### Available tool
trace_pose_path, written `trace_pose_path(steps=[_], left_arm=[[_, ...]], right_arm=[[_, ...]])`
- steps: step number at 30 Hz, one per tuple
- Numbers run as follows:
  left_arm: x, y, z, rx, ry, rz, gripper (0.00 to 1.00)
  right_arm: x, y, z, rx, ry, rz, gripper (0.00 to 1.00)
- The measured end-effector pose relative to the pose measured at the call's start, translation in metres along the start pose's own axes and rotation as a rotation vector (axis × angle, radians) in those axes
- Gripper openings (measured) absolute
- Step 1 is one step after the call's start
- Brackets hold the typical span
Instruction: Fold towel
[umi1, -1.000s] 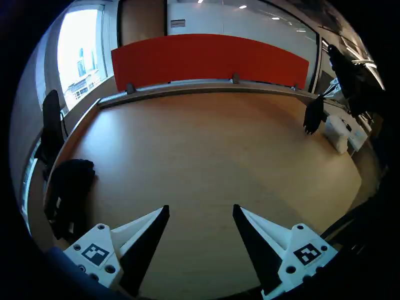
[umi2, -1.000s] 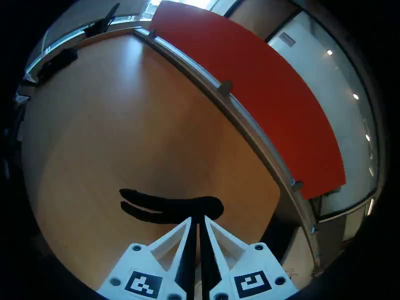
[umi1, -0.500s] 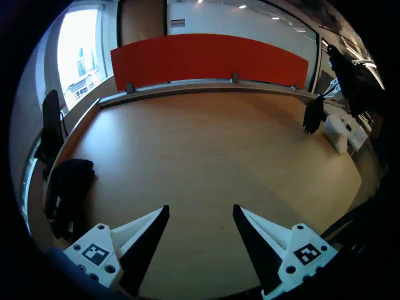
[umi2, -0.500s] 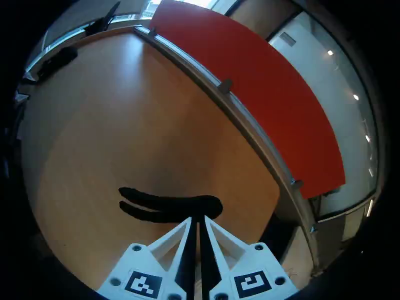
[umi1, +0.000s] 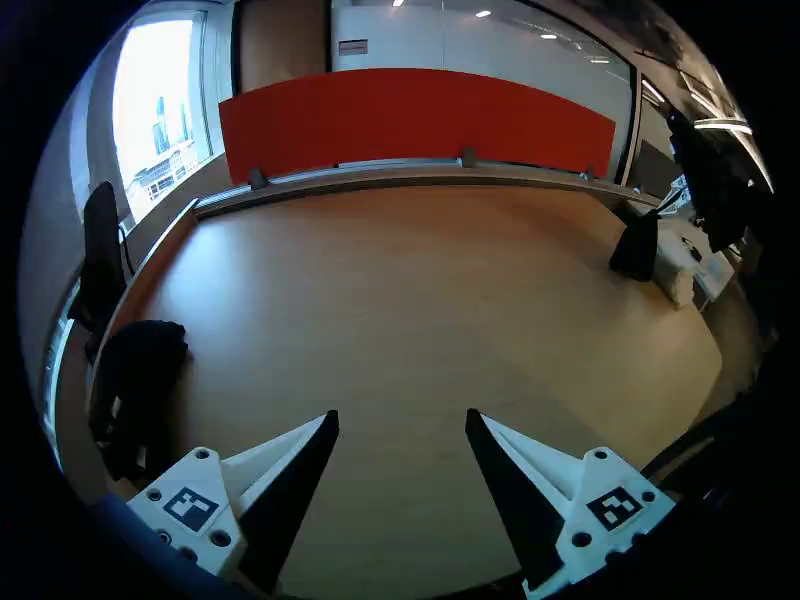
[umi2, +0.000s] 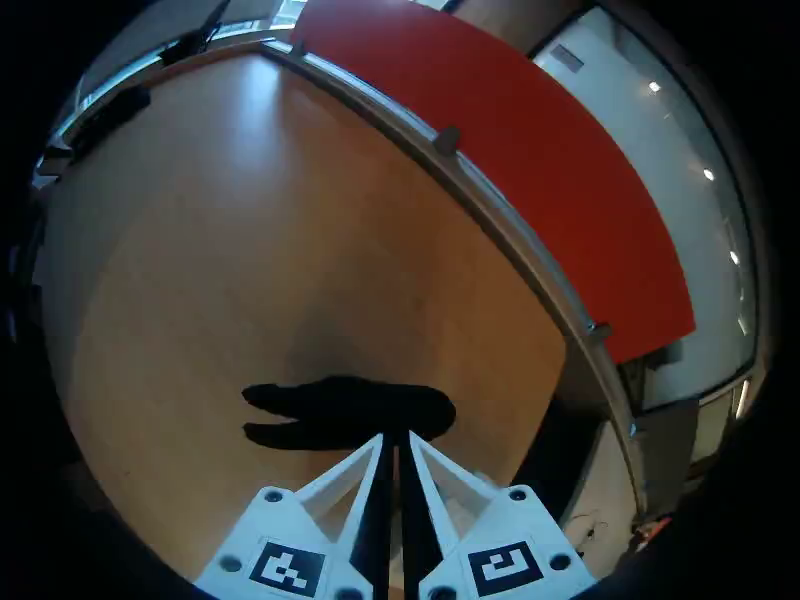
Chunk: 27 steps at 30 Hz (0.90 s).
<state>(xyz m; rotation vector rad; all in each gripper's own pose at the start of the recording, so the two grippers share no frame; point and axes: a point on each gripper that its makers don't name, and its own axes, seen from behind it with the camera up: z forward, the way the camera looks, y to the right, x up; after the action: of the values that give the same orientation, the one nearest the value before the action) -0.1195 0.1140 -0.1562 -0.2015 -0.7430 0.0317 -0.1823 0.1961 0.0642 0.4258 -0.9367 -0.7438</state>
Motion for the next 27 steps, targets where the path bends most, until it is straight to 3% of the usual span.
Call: trace_pose_path(steps=[9,27], left_arm=[[-0.001,0.004,0.001,-0.012,-0.003,0.014,0.94],[-0.009,0.005,-0.006,-0.008,-0.015,0.027,0.94]], right_arm=[[-0.058,-0.017,0.002,0.012,-0.071,0.059,0.05],[-0.143,-0.047,0.021,0.019,-0.208,0.153,0.05]])
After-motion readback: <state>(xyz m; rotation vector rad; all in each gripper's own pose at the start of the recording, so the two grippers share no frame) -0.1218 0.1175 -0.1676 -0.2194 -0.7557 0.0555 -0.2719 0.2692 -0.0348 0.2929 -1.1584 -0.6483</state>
